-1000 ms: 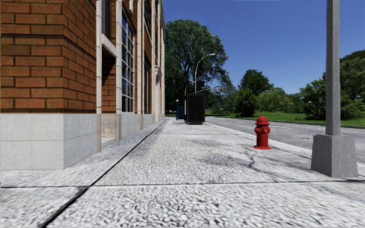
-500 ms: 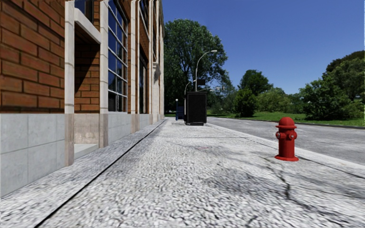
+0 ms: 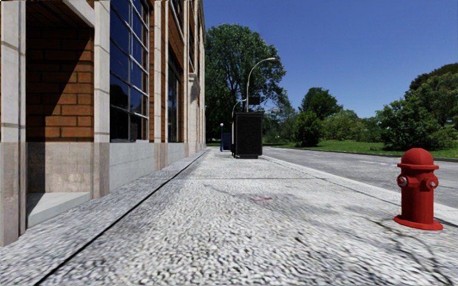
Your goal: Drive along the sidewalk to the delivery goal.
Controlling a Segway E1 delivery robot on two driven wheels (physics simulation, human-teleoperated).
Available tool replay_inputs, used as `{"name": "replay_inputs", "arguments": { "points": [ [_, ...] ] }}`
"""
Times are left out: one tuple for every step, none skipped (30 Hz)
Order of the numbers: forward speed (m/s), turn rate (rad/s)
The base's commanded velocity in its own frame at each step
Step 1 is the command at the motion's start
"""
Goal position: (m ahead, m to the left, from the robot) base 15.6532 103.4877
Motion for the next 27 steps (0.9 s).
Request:
{"name": "replay_inputs", "arguments": {
  "points": [
    [2.00,0.00],
    [2.00,0.00],
    [2.00,0.00],
    [2.00,0.00],
    [2.00,0.00],
    [2.00,0.00],
    [2.00,0.00],
    [2.00,0.00],
    [2.00,0.00],
    [2.00,0.00],
    [2.00,0.00],
    [2.00,0.00],
    [2.00,0.00],
    [2.00,0.00],
    [2.00,0.00],
    [2.00,0.00],
    [2.00,0.00],
    [2.00,0.00],
    [2.00,0.00],
    [2.00,0.00],
    [2.00,0.00],
    [2.00,0.00],
    [2.00,0.00],
    [2.00,0.00],
    [2.00,0.00],
    [2.00,0.00],
    [2.00,0.00]
  ]
}}
